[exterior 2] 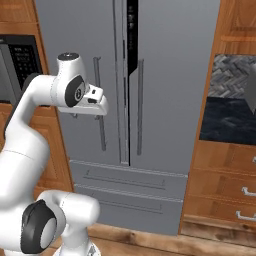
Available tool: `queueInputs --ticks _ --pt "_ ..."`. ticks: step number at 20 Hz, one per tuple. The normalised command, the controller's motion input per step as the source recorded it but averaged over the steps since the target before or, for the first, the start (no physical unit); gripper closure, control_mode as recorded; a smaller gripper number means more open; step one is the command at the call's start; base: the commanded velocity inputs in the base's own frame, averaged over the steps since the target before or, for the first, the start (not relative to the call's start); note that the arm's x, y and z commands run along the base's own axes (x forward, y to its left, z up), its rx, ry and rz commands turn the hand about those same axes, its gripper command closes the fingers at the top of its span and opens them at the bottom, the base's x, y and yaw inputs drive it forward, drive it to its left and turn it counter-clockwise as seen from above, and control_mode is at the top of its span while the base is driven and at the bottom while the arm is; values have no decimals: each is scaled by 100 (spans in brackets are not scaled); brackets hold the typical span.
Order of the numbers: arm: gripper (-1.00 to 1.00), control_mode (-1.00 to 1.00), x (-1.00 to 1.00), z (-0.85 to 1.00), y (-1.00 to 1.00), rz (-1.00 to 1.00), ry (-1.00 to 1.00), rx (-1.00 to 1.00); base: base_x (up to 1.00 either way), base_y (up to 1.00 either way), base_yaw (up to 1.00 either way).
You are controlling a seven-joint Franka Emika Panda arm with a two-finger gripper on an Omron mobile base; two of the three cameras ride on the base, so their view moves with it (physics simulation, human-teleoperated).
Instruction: Retrieve the sausage and cheese from the fridge and place them on the cutting board on the counter.
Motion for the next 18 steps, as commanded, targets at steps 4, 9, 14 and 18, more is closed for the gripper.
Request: queueInputs --ticks 4,9,14,18 --pt "-100 100 0 0 0 0 0 0 23 0 0" --pt "-100 100 0 0 0 0 0 0 21 0 0" --pt "-100 100 0 0 0 0 0 0 0 0 0" --pt "-100 100 0 0 0 0 0 0 0 0 0"
